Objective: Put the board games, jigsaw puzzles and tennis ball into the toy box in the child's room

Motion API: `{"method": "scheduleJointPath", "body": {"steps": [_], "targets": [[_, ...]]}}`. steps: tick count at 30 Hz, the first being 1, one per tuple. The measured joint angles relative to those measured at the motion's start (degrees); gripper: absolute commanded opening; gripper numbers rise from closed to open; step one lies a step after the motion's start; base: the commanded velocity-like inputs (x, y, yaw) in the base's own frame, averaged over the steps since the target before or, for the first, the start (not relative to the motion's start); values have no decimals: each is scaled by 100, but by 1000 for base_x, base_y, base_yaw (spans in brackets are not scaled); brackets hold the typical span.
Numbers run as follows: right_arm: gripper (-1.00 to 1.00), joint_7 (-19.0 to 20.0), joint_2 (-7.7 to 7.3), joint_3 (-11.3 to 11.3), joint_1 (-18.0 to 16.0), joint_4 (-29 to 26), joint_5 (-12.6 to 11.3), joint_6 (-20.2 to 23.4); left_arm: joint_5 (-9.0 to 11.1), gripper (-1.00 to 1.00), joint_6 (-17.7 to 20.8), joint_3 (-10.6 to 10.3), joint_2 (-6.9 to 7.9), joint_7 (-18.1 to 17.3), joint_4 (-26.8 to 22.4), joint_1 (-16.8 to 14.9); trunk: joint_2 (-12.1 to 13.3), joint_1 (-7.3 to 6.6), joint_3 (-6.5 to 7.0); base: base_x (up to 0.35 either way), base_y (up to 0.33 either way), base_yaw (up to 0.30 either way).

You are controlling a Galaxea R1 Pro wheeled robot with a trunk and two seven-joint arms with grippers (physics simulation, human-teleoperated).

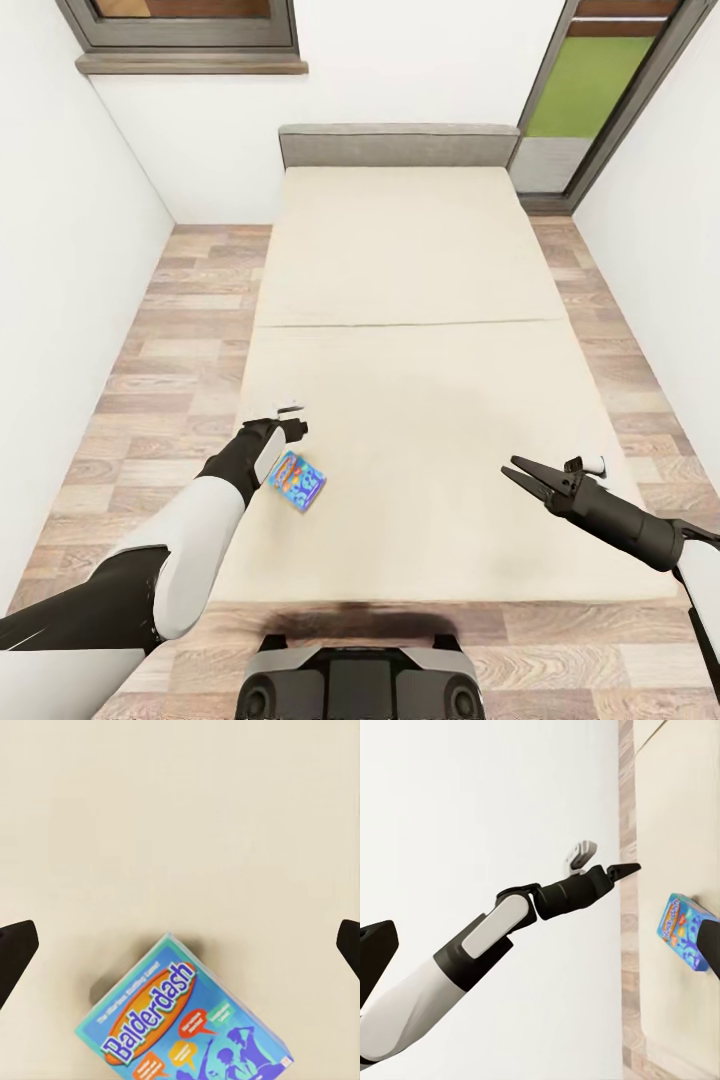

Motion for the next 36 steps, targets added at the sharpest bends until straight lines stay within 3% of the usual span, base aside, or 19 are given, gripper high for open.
{"method": "scheduleJointPath", "body": {"steps": [12, 21, 36], "targets": [[100, -13, 0, -7, 0, -2, 0, 0, 6, 100, -5, 14, -8, 10, -63, 0, 0, 0, -113, 0, 0, 0], [100, -27, 4, 2, 2, -2, 0, 0, 13, 100, 367, -1, -28, 16, -501, 0, 0, 0, -198, 0, 0, 0], [100, -31, 4, 7, -1, -2, 0, 0, 21, 100, 407, -5, -30, 0, -552, 0, 0, 0, -340, 0, 0, 0]]}}
